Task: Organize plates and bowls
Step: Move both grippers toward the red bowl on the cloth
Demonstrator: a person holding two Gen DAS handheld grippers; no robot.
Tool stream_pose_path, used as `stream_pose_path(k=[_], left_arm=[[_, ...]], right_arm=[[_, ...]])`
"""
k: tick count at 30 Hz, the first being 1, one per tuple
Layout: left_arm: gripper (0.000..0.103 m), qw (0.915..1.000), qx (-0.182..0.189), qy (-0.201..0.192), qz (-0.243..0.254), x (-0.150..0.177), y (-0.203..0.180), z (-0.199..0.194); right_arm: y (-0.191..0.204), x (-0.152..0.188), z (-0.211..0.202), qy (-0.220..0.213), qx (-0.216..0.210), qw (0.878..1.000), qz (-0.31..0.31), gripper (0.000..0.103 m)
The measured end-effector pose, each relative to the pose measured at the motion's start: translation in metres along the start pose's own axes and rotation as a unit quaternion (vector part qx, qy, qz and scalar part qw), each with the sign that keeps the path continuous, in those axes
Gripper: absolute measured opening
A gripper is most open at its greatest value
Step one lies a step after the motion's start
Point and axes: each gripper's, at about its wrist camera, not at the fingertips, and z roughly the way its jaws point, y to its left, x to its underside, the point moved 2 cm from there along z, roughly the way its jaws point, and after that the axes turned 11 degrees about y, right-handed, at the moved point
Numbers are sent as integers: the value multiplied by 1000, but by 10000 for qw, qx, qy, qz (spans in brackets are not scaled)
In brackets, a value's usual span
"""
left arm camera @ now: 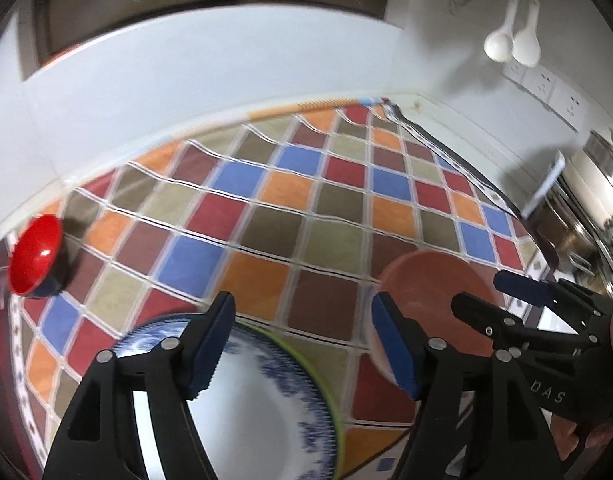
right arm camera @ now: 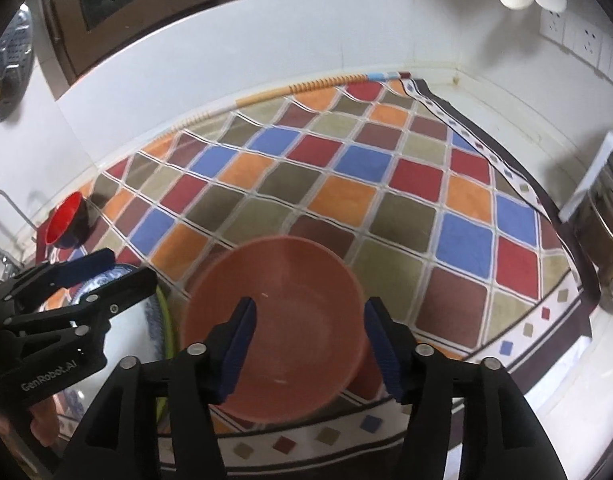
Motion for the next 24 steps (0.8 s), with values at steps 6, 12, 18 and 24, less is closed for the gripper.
stream_pose_path(k=[6, 12, 18, 24], left_arm=[[82, 9987, -207, -181, -426, 6, 44, -20], [87, 9955, -491, -363, -720, 18, 86, -42], [90, 9903, -811, -589, -966, 30, 128, -66], [91, 9854, -1019, -694, -1176, 40, 171, -82]], right_arm=[[39, -7, -1, -209, -46, 9993, -320, 67], [80, -16, -3, -370, -203, 9974, -579, 68], [123, -21, -4, -521, -436, 9949, -746, 72], [168, -25, -6, -677, -636, 9914, -922, 72]])
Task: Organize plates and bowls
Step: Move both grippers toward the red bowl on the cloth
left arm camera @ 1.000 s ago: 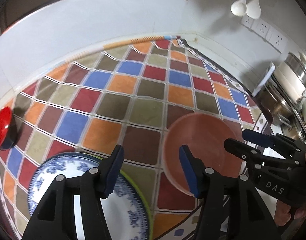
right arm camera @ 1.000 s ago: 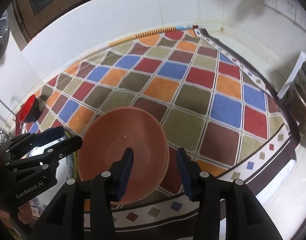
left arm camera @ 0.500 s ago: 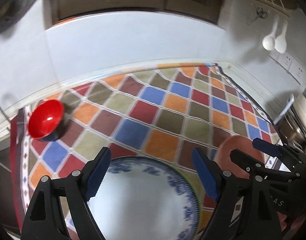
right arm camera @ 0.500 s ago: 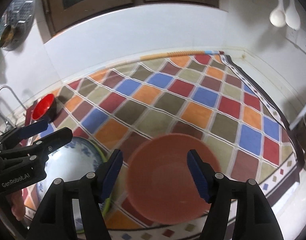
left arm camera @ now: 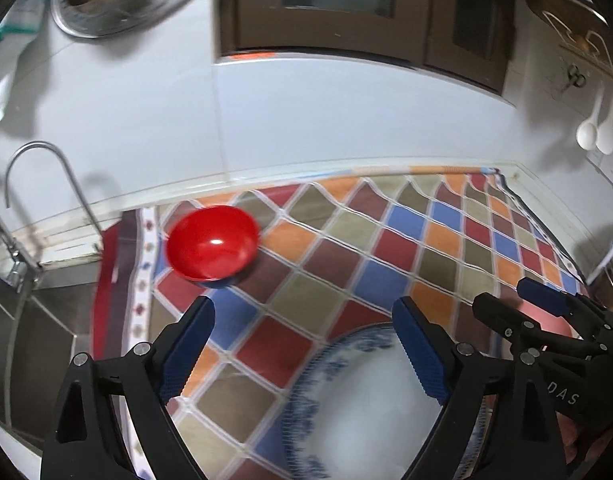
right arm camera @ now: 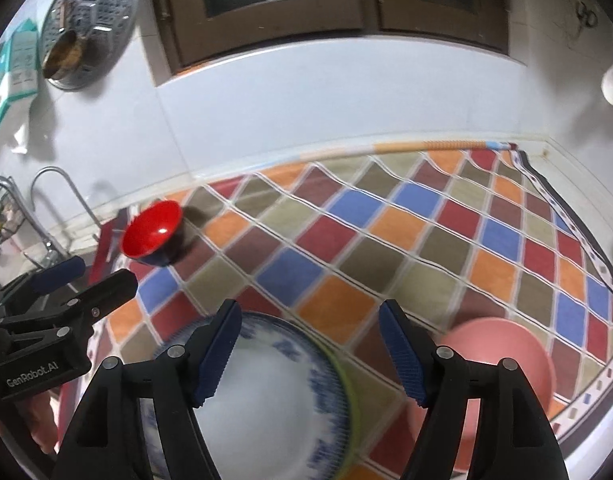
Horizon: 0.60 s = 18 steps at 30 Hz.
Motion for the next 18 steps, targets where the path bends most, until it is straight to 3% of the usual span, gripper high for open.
stream_pose_path(k=[18], left_arm=[[91, 9981, -549, -161, -212, -21, 108, 20]], right_arm=[[107, -49, 27, -314, -193, 9985, -406, 72]])
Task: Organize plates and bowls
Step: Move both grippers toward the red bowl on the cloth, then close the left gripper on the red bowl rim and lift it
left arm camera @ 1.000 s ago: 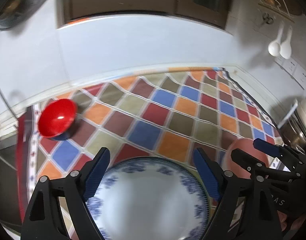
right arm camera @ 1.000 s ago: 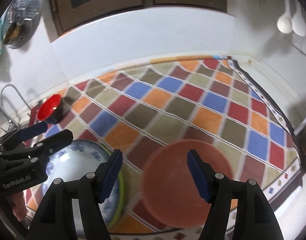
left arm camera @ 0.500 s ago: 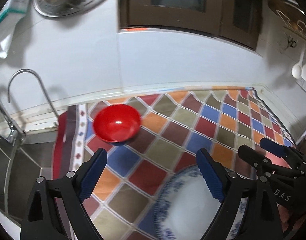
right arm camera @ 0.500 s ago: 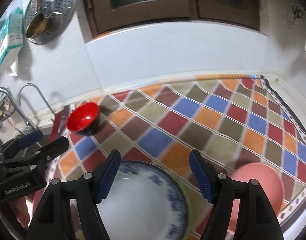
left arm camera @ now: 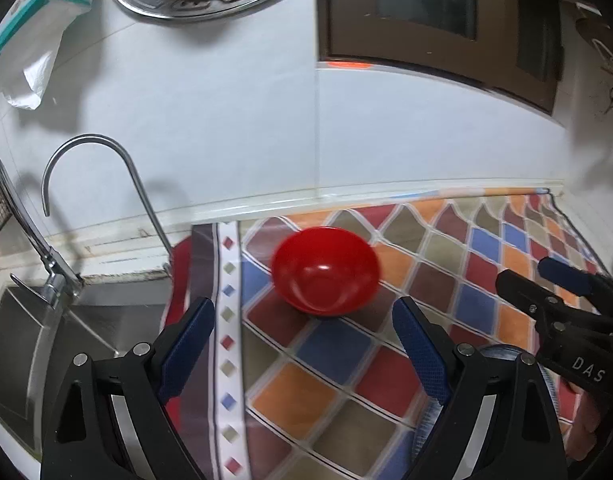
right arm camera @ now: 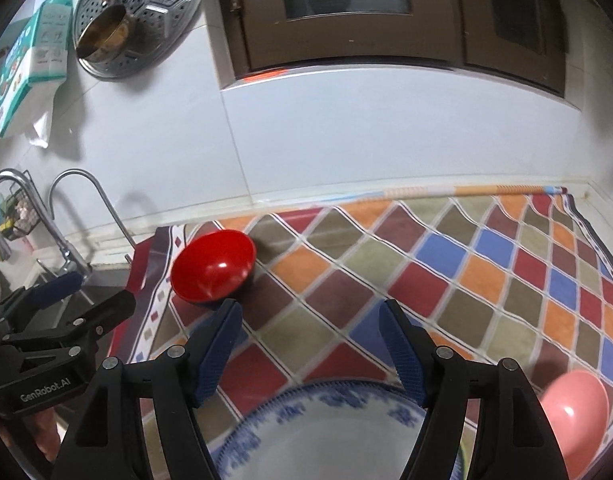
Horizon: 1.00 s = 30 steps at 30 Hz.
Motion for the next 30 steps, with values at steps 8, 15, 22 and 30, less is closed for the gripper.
stream_pose_path(k=[8, 15, 22, 30], left_arm=[[88, 9998, -92, 200, -10, -14, 29, 43], [83, 9991, -52, 410, -69, -26, 41, 83], [75, 9974, 107, 699, -108, -35, 45, 122], [59, 9948, 303, 961, -146, -36, 43, 152]], right_arm=[[31, -24, 38, 170, -47, 9997, -143, 72], [50, -42, 81, 491, -196, 9981, -314, 72], [58, -51, 125, 873, -344, 9952, -275, 71], [57, -51, 164, 1274, -459, 9907, -155, 59]])
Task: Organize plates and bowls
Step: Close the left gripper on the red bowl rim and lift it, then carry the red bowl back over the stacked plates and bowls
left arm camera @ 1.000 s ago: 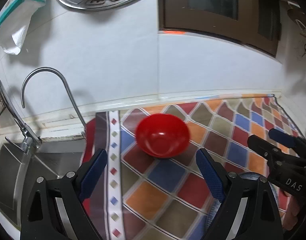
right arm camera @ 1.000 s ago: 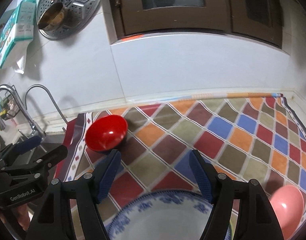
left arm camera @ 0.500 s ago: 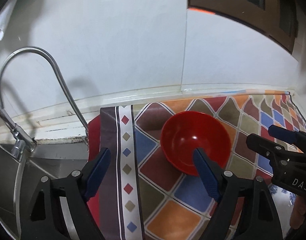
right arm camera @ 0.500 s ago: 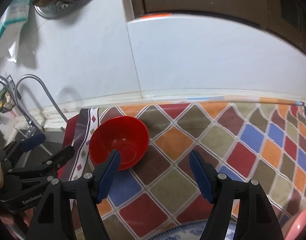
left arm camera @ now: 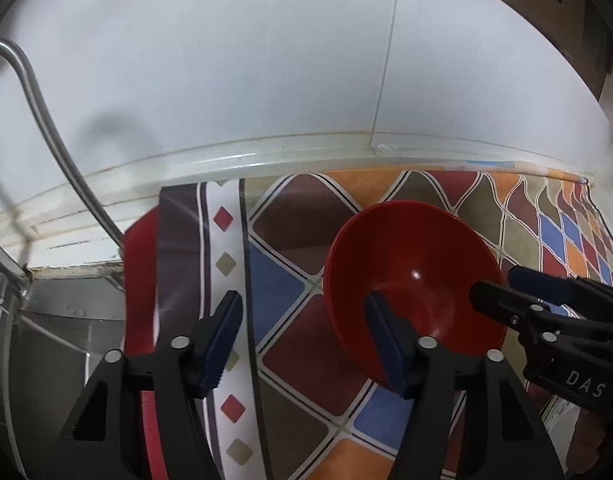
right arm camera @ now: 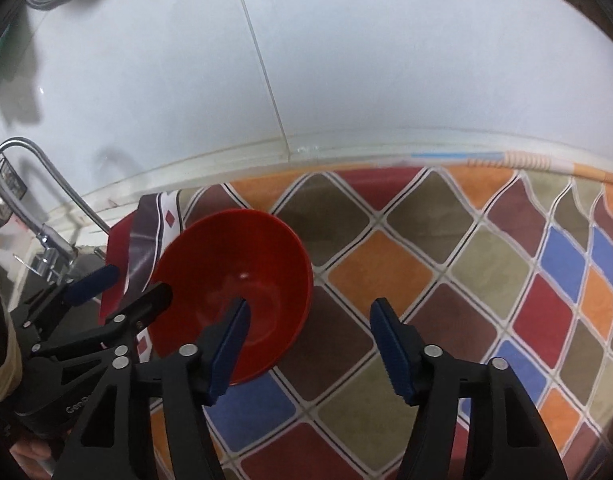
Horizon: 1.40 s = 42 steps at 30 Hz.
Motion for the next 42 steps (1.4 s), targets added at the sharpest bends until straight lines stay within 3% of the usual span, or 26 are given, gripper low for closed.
stream_pose_path(k=[9, 15, 17, 27, 42], left_arm=[[34, 9990, 348, 268, -76, -5, -2, 19], [17, 9971, 624, 414, -137, -9, -5, 29], [12, 9969, 638, 447, -143, -10, -6, 30], [12, 9965, 674, 466, -173, -8, -11, 20], [13, 9956, 928, 10, 145, 2, -42, -38]], right_arm=[[5, -1, 22, 265, -134, 9995, -81, 35], [8, -1, 31, 387, -207, 9990, -104, 21], [8, -1, 33, 405, -231, 9989, -76, 21], [6, 2, 31, 459, -258, 9986, 43, 17], [-5, 27, -19, 180, -224, 9994, 177, 17]])
